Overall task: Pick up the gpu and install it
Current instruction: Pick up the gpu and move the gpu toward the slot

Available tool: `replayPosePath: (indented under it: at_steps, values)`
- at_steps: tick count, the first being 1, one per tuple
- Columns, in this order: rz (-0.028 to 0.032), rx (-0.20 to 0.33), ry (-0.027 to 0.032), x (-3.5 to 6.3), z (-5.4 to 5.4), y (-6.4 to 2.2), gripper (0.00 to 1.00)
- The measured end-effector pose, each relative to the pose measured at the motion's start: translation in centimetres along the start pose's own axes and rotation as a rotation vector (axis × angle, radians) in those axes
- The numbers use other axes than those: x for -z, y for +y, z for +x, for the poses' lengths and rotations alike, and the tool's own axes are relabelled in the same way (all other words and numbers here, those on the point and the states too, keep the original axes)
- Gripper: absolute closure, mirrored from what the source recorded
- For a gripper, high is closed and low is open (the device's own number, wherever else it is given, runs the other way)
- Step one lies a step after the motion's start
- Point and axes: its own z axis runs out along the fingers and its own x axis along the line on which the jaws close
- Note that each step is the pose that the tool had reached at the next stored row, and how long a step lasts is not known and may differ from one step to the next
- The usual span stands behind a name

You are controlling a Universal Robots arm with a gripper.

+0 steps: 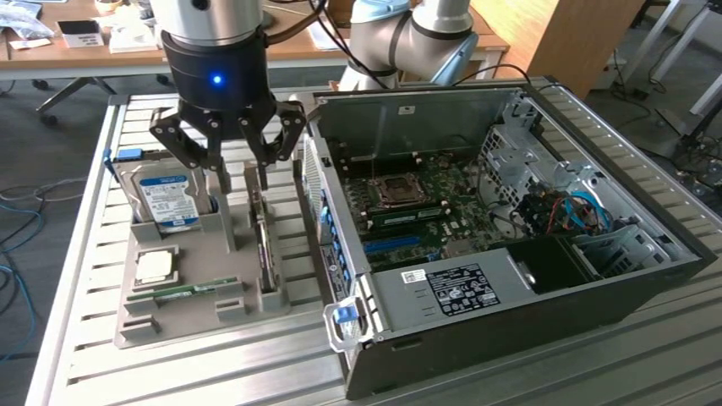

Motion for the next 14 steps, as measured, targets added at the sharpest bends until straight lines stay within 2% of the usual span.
replayPosePath:
  at_steps: [14]
  values:
    - [0.0001, 0.000, 0.0001, -0.33, 0.01, -0.02, 0.53]
